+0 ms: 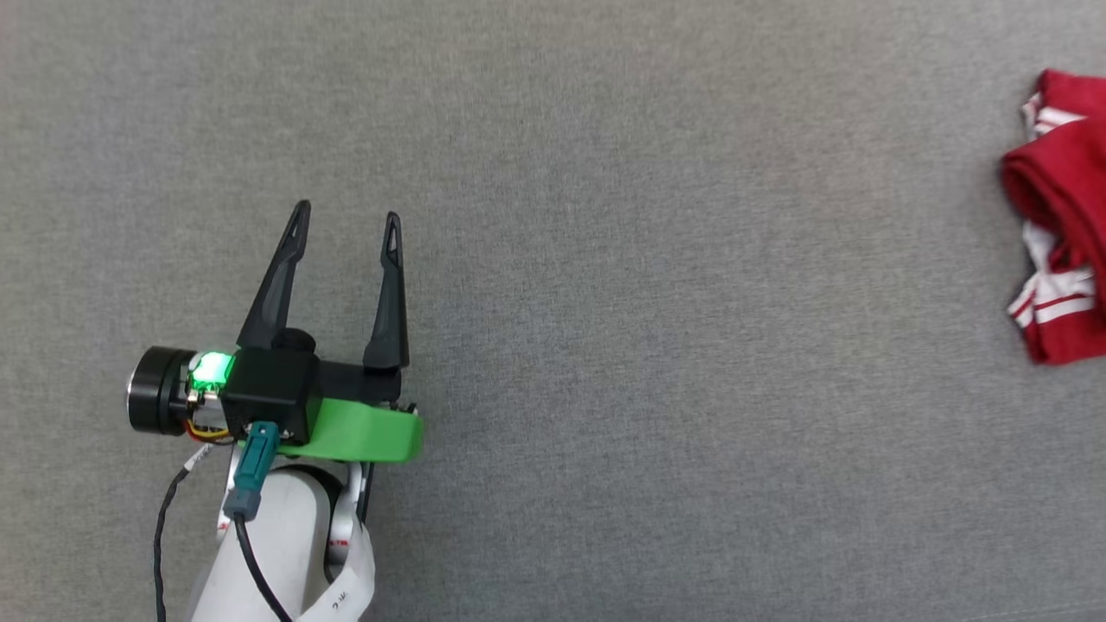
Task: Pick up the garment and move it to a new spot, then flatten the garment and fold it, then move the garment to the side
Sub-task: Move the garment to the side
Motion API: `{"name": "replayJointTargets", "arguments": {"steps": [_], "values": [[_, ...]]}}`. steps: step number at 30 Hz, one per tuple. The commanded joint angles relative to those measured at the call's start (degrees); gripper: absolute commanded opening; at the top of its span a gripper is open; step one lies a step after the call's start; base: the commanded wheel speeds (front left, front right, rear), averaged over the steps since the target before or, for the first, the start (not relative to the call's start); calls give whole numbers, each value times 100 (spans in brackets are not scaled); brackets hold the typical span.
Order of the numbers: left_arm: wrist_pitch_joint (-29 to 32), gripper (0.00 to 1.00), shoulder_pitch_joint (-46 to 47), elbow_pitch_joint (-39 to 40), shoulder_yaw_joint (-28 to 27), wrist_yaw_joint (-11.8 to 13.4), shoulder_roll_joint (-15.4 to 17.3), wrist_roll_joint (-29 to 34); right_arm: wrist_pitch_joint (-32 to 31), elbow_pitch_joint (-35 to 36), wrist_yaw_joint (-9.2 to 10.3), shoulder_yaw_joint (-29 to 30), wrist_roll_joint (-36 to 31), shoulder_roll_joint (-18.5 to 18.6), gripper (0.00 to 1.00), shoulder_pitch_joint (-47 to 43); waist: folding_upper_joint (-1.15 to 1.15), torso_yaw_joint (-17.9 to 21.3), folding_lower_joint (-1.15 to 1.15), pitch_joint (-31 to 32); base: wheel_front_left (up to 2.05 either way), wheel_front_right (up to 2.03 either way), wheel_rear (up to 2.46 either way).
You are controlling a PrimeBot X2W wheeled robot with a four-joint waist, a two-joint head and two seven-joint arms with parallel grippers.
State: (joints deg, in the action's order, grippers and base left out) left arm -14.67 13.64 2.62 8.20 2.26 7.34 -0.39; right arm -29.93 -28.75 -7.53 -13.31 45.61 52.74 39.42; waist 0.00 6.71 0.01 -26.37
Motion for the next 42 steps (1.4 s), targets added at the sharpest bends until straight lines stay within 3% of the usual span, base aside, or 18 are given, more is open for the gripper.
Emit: {"name": "replayJointTargets", "arguments": {"steps": [1, 11, 12, 13, 14, 21, 30, 36, 42], "values": [[-33, 100, 133, 48, -10, 27, 52, 64, 47, -144, 4, 106, -92, 20, 0, 157, 0, -79, -1, -470, 0, 0, 0], [-33, 100, 233, 158, 23, 80, 105, 49, 414, -952, 4, 659, -654, -115, 0, 543, 0, -136, -1, -571, 0, 0, 0], [-33, 100, 227, 154, 24, 87, 108, 46, 450, -996, 4, 671, -699, -142, 4, 551, 0, -136, -1, -546, 0, 0, 0], [-33, 100, 218, 148, 23, 94, 112, 42, 487, -1039, 4, 679, -742, -169, 42, 556, 0, -132, -1, -515, 0, 0, 0], [-33, 100, 203, 137, 22, 102, 116, 35, 555, -1100, 4, 711, -790, -205, 100, 569, 0, -131, -1, -470, 0, 0, 0], [-33, 100, 39, 27, 49, 146, 84, -23, 1364, -1205, 4, 753, -1221, -270, 100, 477, 0, -220, -1, 34, 0, 0, 0], [-33, 100, -421, -138, 37, 210, -2, -137, 2966, -618, 4, 792, -1682, -610, 100, 176, 0, -444, -1, 825, 0, 0, 0], [-33, 100, -689, -191, -35, 207, -71, -254, 3968, -48, 4, 1270, -2145, -1167, 100, -210, 0, -652, -1, 1254, 0, 0, 0], [-33, 100, -872, -245, -85, 183, -111, -279, 4363, 689, 4, 1694, -2898, -1941, 100, -853, 0, -843, -1, 1616, 0, 0, 0]]}}
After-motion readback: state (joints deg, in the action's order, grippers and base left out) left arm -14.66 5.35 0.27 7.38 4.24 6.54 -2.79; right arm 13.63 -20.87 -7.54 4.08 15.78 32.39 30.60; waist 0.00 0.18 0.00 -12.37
